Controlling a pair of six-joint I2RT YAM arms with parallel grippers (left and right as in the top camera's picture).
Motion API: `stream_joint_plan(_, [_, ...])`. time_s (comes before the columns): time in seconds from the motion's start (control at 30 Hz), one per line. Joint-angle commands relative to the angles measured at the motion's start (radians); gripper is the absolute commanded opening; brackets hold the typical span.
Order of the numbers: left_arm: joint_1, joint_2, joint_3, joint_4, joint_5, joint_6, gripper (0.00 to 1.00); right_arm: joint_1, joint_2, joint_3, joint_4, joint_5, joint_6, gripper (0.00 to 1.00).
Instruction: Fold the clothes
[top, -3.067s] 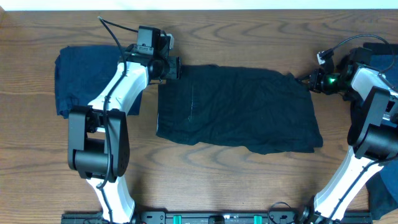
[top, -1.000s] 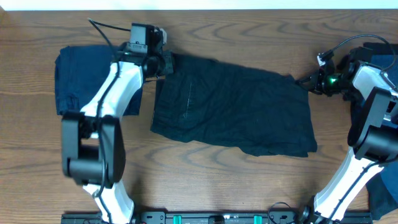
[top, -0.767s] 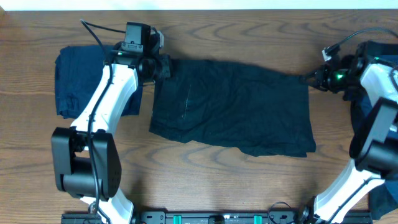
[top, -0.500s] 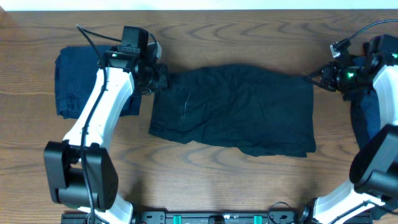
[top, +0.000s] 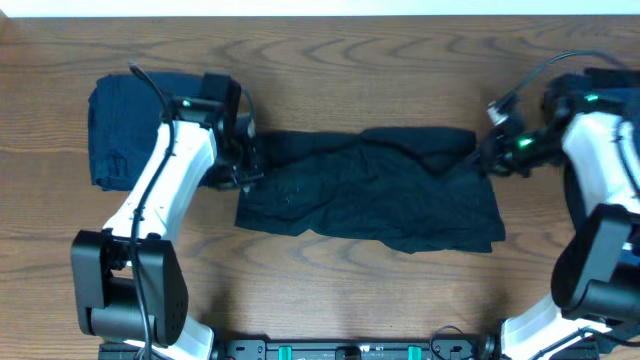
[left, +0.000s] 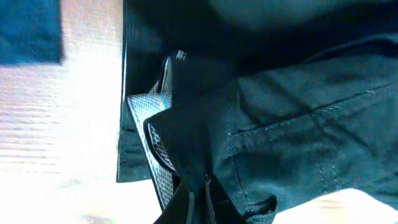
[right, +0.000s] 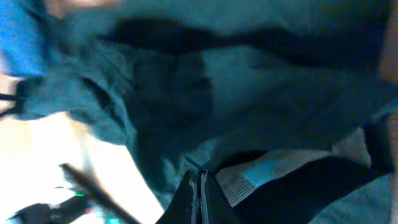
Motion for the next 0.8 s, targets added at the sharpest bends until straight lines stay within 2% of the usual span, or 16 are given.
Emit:
stream_joint_plan(0.0, [0.004,-0.006,-0.085,0.051,-0.024,-0.032,0.06,0.063,-0.010,-0.081,0.068,0.220,0.126,0.01])
stream_joint_plan(0.07, [0.003,-0.006,-0.145,0.118,-0.025,-0.032,0.06,0.092,-0.010,-0.133,0.140,0.298,0.163,0.01])
stream_joint_plan(0.3, [0.003,-0.005,-0.258,0.262,-0.036,-0.032,0.06,0.111,-0.010,-0.286,0.370,0.341,0.218,0.01])
stream_joint_plan(0.5, [0.003,0.015,-0.283,0.349,-0.116,-0.032,0.06,0.111,-0.010,-0.409,0.584,0.386,0.233,0.01])
stream_joint_plan(0.77, [0.003,0.135,-0.297,0.537,-0.126,-0.032,0.06,0.111,0.000,-0.483,0.801,0.420,0.275,0.01])
